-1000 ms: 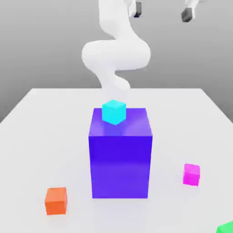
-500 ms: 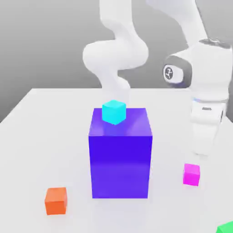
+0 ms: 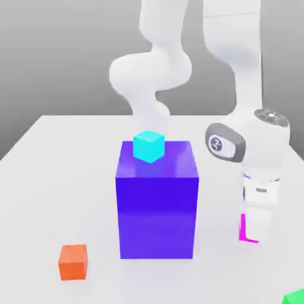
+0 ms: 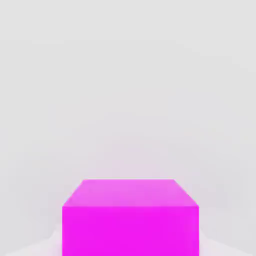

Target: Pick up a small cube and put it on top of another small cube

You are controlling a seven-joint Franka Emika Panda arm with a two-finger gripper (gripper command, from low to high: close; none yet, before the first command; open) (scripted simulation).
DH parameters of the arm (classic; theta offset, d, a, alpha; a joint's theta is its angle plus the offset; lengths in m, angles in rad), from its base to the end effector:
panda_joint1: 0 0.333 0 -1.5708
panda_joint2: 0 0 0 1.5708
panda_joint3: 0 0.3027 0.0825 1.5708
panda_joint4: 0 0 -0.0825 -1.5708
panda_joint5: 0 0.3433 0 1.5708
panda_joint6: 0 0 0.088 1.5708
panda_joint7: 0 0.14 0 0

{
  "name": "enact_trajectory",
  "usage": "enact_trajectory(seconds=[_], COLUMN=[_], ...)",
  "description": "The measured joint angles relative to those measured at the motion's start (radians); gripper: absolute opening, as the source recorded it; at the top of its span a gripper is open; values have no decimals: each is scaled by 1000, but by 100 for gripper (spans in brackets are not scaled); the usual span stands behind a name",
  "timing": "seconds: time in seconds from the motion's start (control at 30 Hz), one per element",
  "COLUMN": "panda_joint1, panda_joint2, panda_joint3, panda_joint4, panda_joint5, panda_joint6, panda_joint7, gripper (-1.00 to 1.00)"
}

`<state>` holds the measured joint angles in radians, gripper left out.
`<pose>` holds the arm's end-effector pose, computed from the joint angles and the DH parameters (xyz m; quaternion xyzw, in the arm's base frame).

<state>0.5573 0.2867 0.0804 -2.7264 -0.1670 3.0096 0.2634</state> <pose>0.2944 0.2365 0.1303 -0.9642 -0.2651 0.0005 0.0002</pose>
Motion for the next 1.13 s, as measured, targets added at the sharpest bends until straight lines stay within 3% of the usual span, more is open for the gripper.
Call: enact_trajectory(seconds=[0.17,0.23,0.8,0.93,0.97,1.13], panda_joint1=[-44,-56,-197,-202,-199,-199], panda_joint2=[-169,-183,77,190,219,219], panda_joint3=[68,74,58,43,39,39], panda_joint4=[-34,0,603,665,669,669], panda_joint5=[100,114,89,69,64,64], panda_joint6=[-135,-183,-530,-479,-454,-454], panda_joint7=[-75,-119,-593,-624,-622,-622], gripper=[-100,-100,-100,-100,100,100])
